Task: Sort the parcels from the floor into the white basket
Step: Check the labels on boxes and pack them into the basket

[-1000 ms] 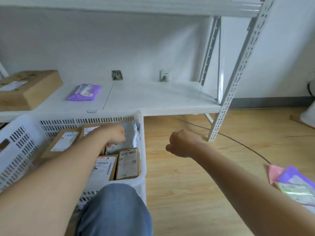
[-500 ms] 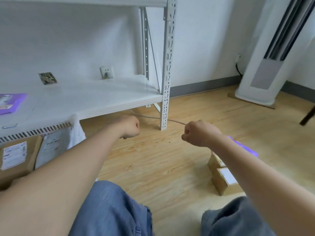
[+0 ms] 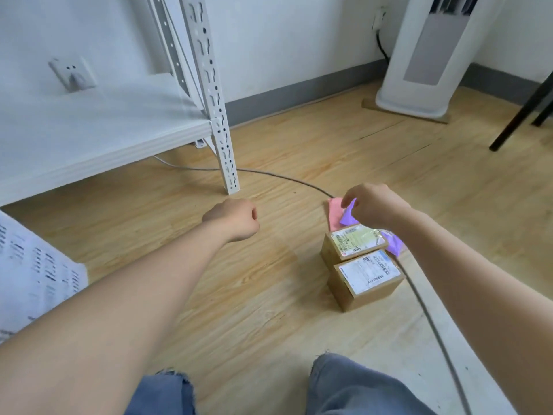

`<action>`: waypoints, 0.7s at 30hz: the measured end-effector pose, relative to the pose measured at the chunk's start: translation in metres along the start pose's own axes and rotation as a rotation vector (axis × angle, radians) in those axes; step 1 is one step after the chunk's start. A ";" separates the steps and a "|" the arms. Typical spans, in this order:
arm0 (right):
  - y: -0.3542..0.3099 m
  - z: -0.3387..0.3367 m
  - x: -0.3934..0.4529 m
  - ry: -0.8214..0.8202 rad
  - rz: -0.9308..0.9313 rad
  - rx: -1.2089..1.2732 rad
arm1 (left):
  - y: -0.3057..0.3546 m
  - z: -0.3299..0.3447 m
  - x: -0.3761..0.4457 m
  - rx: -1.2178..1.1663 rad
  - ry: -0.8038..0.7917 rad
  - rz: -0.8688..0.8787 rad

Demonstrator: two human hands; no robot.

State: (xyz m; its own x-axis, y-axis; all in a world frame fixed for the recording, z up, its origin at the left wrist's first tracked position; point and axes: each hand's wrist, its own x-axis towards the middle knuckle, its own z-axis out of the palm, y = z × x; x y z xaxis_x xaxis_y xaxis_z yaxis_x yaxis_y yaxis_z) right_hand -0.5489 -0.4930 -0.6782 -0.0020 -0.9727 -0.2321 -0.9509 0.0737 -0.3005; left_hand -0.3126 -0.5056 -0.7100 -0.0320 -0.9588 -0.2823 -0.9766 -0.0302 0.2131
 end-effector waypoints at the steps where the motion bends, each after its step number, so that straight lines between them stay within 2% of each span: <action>1: 0.010 0.001 0.011 0.001 0.010 0.000 | 0.006 0.008 0.011 -0.004 -0.013 -0.004; 5: 0.050 0.017 0.053 0.015 0.044 0.020 | 0.030 0.043 0.051 -0.082 -0.079 -0.049; 10: 0.095 0.064 0.085 -0.106 0.094 0.031 | 0.061 0.096 0.083 -0.192 -0.196 -0.071; 16: 0.143 0.102 0.115 -0.159 0.171 0.061 | 0.098 0.152 0.119 -0.364 -0.306 -0.160; 21: 0.170 0.124 0.133 -0.220 0.282 0.127 | 0.133 0.184 0.138 -0.426 -0.399 -0.056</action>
State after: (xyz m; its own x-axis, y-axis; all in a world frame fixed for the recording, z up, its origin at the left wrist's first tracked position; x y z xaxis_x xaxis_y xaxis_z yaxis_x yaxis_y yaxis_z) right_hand -0.6723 -0.5823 -0.8750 -0.1785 -0.8410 -0.5107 -0.8765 0.3717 -0.3058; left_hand -0.4859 -0.5901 -0.8927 -0.1409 -0.7743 -0.6170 -0.8098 -0.2684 0.5217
